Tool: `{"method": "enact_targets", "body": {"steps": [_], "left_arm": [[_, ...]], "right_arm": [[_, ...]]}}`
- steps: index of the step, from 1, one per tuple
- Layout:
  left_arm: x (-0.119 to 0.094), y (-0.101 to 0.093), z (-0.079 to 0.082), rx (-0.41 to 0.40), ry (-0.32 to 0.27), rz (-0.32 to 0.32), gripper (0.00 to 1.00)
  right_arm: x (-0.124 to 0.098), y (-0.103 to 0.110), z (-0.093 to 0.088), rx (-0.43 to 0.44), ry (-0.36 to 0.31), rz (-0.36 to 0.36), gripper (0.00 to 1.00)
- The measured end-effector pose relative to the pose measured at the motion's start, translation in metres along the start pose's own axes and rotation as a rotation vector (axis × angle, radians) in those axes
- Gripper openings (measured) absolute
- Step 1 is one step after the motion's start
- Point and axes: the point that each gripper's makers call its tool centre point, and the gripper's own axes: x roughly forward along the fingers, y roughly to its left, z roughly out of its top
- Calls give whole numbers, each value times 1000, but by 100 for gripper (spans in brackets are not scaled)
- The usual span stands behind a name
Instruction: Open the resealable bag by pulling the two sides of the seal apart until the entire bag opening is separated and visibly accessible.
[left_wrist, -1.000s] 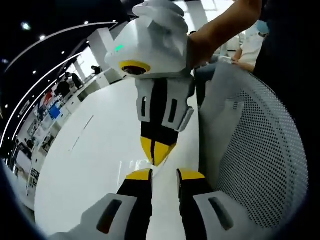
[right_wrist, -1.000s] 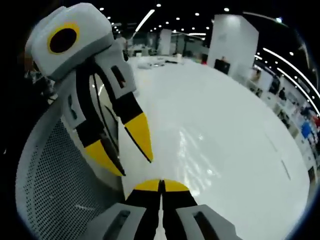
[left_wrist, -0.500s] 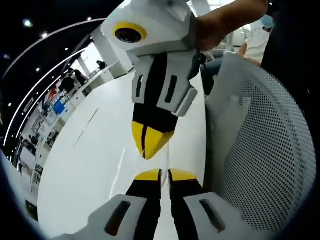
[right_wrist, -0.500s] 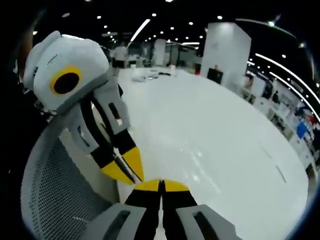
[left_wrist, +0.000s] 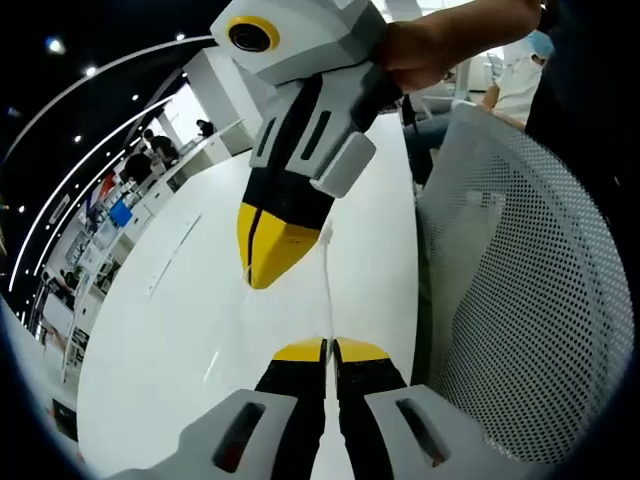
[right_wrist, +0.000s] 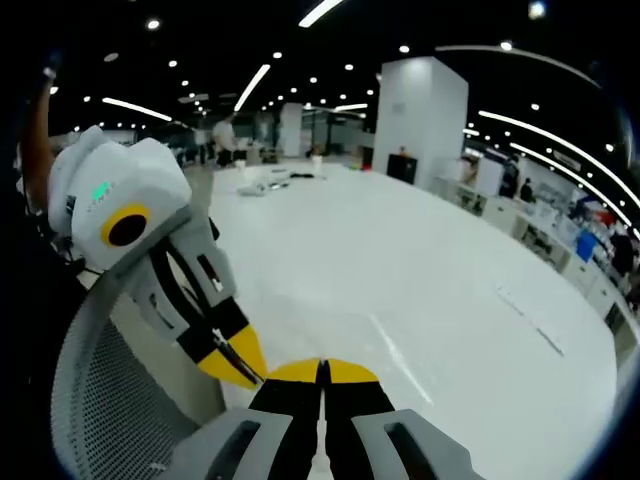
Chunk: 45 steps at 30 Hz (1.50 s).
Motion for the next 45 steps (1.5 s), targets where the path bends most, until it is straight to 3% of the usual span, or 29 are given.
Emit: {"method": "enact_targets", "body": {"steps": [7,22,32,37,45], "left_arm": [[-1,4,3,-16,-14,13,0],[-2,15,5,-86,-42,58,0],[-7,42,19,-69,-67,123,0],[-4,48,18,-73,-64,131,0],[4,31,13,-96,-37,84,0]], "right_arm": [[-6,-10,17,-16,-39,-43,0],[-13,-23,43,56,-124,-77,0],[-22,-33,73,5,-174,-104,0],[-18,-38,67,0,-161,-108,0],[-10,-32,46,28,-111,-83,0]]}}
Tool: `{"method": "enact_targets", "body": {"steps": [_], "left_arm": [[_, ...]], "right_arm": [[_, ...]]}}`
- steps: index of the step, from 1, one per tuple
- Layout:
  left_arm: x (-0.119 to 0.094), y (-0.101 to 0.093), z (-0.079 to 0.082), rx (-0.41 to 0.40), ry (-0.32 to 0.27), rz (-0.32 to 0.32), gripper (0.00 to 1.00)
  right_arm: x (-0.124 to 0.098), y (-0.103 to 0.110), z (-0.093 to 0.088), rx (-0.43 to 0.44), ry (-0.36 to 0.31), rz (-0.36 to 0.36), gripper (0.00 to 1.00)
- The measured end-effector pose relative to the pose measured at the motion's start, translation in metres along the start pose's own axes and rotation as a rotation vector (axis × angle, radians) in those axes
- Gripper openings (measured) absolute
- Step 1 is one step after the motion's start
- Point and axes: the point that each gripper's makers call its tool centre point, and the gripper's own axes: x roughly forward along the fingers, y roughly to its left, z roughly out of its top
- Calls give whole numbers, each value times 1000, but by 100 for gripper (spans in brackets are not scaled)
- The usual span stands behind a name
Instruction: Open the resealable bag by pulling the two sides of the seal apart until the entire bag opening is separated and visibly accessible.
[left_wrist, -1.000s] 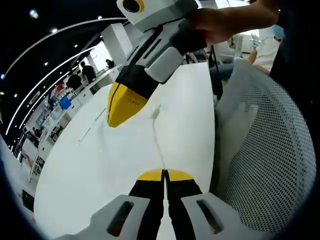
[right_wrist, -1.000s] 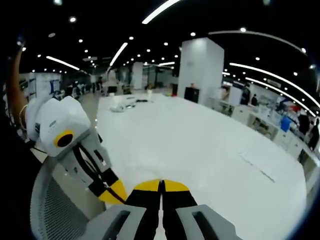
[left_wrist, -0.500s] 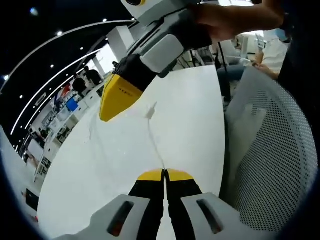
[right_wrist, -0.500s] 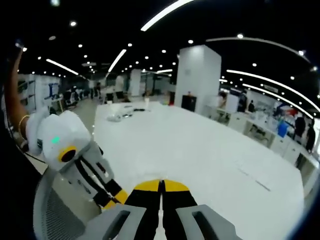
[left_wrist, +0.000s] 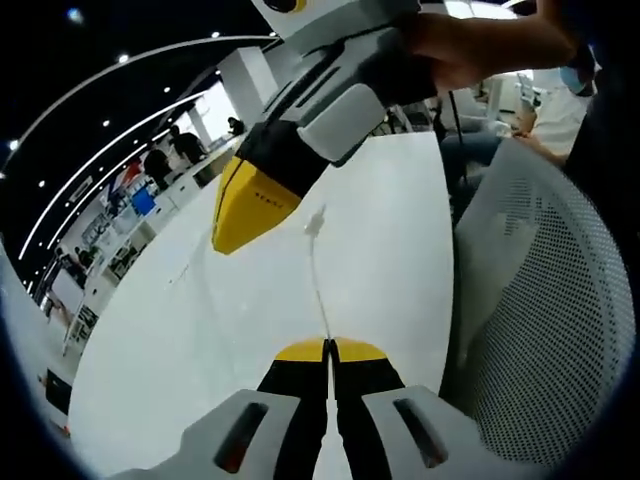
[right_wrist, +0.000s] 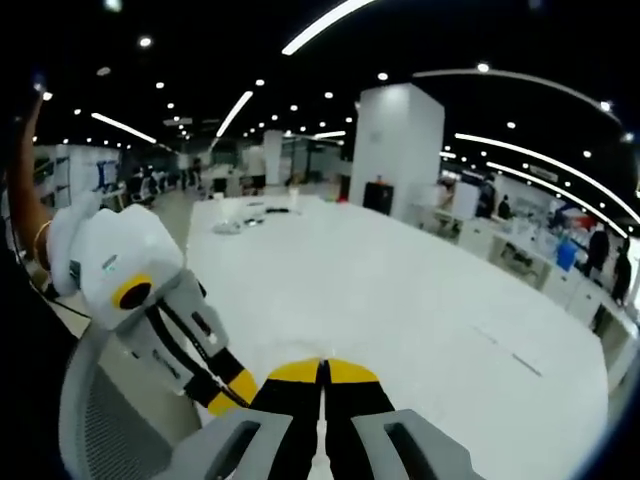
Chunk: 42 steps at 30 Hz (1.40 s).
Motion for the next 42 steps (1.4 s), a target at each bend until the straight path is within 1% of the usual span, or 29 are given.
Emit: {"method": "enact_targets", "body": {"steps": [3,9,13,14,16,18,20,23,26,28,29,30,32,35,38,42], "left_arm": [[0,-5,-3,-11,6,-16,0],[-1,-17,-13,-42,22,-59,0],[0,-26,-21,-69,49,-96,1],[0,-26,-22,-71,51,-97,1],[0,-26,-23,-73,56,-92,3],[-1,-24,-24,-81,63,-75,6],[-2,-21,-24,-94,66,-65,11],[-5,-17,-23,-107,62,-45,18],[-8,-12,-22,-127,49,-24,20],[-11,-9,-16,-151,19,-11,22],[-13,-7,-11,-170,-14,-5,23],[-16,-4,-8,-182,-27,6,23],[-20,0,-7,-181,-37,17,24],[-24,5,-8,-184,-38,37,26],[-28,10,-14,-195,-33,59,27],[-31,16,-22,-222,-25,75,29]], "right_arm": [[0,5,-8,5,21,10,0],[1,14,-32,26,69,26,0],[4,23,-50,31,110,41,0],[5,24,-53,32,117,44,0],[6,27,-59,36,128,52,0],[8,29,-68,18,158,61,0],[9,27,-75,-11,182,53,0],[11,25,-81,-9,194,51,0],[14,20,-86,-15,207,33,0],[16,15,-90,-41,220,17,0],[17,13,-91,-45,225,16,0],[17,11,-91,-49,227,12,0],[18,7,-91,-65,230,5,0],[21,-2,-90,-75,233,-12,0],[27,-14,-89,-78,236,-39,0],[34,-26,-89,-90,243,-51,0]]}}
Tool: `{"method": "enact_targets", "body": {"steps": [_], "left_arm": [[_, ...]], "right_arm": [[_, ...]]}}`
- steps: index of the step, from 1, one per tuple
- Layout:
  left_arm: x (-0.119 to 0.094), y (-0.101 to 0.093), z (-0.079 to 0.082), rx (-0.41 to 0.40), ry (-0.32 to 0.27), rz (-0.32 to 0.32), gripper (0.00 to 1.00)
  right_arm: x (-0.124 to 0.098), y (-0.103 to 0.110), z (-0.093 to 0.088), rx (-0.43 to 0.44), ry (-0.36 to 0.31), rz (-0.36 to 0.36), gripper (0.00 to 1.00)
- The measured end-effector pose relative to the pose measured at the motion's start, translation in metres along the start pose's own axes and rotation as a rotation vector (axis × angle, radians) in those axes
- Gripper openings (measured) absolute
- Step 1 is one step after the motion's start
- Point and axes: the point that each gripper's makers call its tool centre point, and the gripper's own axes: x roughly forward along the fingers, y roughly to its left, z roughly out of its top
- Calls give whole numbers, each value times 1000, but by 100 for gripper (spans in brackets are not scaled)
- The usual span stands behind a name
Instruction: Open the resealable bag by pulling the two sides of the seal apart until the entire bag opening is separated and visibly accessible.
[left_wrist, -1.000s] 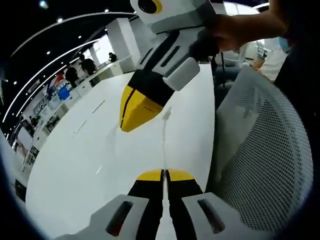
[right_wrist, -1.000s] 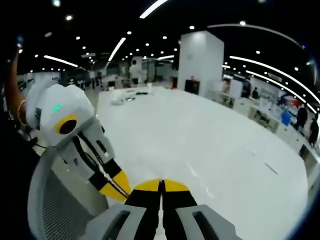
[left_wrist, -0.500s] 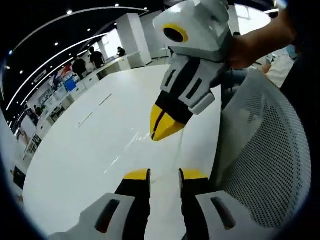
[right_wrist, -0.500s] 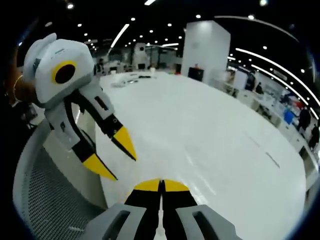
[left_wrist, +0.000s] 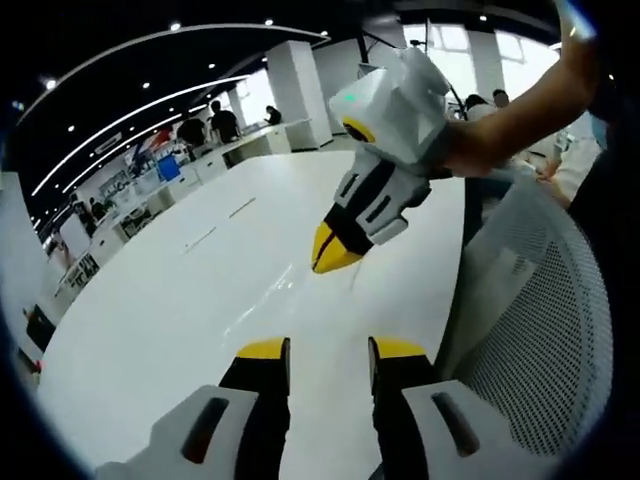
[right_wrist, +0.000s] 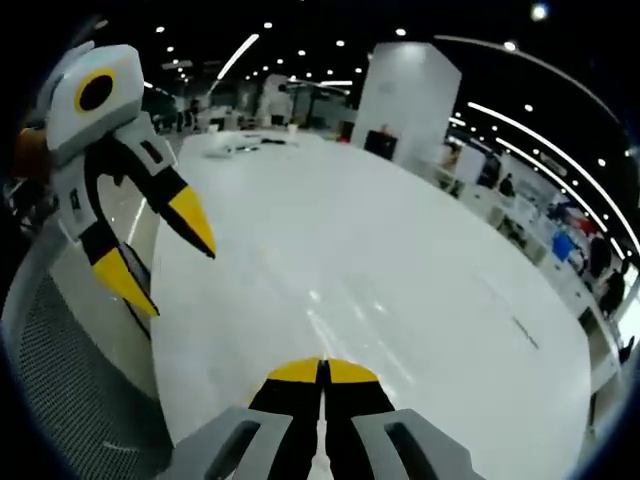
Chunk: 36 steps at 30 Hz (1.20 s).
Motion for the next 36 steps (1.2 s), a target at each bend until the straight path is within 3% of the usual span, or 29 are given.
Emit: {"method": "enact_targets", "body": {"steps": [3,5,9,15,22,26,31,36], "left_arm": [[-2,5,-5,-16,8,12,31],[-2,7,-7,-29,7,12,33],[-5,9,-1,-95,-60,-1,44],[-10,17,-8,-98,-51,14,59],[-16,22,-17,-117,-34,37,64],[-18,26,-24,-106,-15,66,63],[-19,31,-21,-117,-51,96,73],[-18,34,-22,-121,-47,121,79]], "right_arm": [[6,-11,2,-22,7,-11,0],[10,-20,2,-86,30,-28,0],[18,-29,7,-94,30,-28,0],[31,-45,9,-110,39,-35,0],[42,-58,6,-144,64,-47,0],[47,-59,2,-166,80,-46,0],[49,-58,-5,-167,101,-44,0],[51,-52,-14,-144,114,-47,0]]}}
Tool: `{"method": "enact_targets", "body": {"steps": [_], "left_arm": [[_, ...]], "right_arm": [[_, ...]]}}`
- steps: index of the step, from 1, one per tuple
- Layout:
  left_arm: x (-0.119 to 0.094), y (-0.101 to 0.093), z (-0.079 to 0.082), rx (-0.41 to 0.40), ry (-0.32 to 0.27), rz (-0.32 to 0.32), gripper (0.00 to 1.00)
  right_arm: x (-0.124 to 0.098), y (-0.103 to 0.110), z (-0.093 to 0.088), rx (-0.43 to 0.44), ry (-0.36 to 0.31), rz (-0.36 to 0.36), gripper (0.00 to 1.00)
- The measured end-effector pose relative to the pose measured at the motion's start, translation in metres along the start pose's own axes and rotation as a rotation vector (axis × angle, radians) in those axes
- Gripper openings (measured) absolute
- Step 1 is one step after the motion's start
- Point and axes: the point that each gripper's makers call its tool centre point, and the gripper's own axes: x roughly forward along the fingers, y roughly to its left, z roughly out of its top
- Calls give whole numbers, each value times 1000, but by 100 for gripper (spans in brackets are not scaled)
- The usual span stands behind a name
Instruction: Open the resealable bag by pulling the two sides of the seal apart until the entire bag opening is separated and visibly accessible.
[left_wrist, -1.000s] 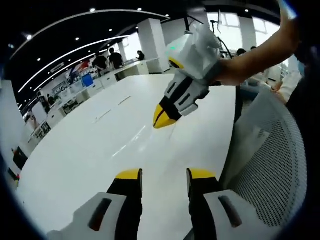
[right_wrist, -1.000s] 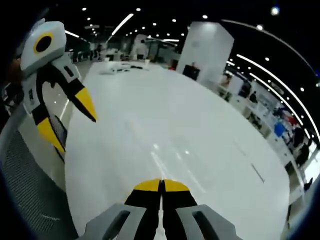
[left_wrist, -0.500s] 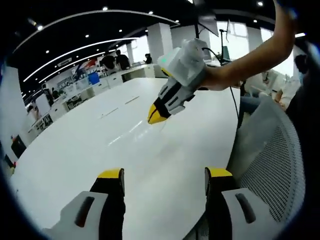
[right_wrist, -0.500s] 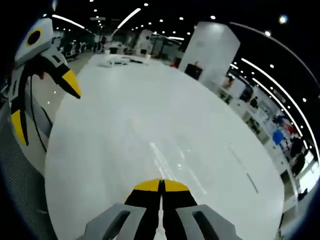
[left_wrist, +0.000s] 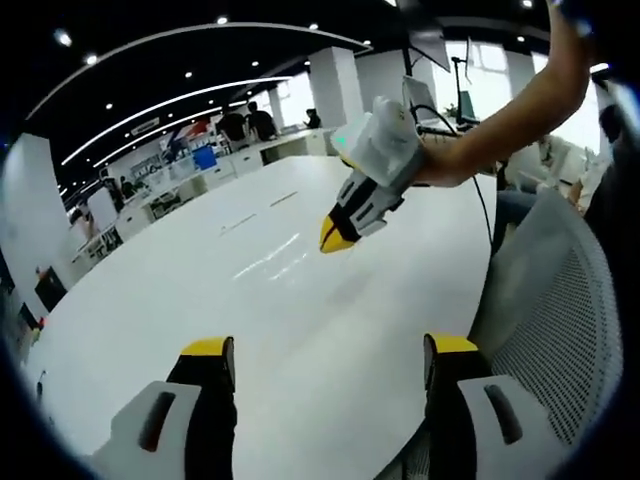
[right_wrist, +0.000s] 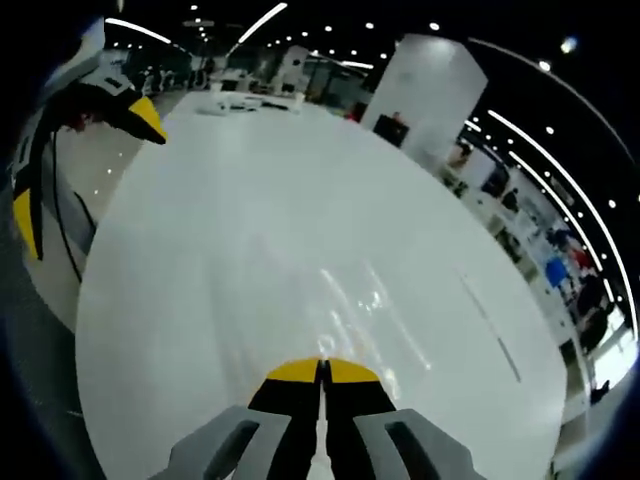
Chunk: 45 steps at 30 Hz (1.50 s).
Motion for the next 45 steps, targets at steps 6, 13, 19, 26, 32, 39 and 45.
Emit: {"method": "enact_targets", "body": {"steps": [6,13,19,26,32,39,45], "left_arm": [[-2,9,0,19,6,47,95],[-5,12,1,-10,-4,55,99],[-6,9,-3,-22,10,45,98],[-7,10,-6,-26,19,45,97],[-9,13,-9,-25,32,64,97],[-11,13,-13,-44,39,64,96],[-13,14,-12,-48,39,66,97]], "right_arm": [[2,5,-4,33,0,7,0],[3,14,-11,75,13,13,3],[3,25,-14,123,12,33,6],[3,32,-9,144,2,44,7],[5,40,-6,161,-3,53,7],[4,47,-4,202,-27,79,10],[-3,48,3,254,-56,88,15]]}}
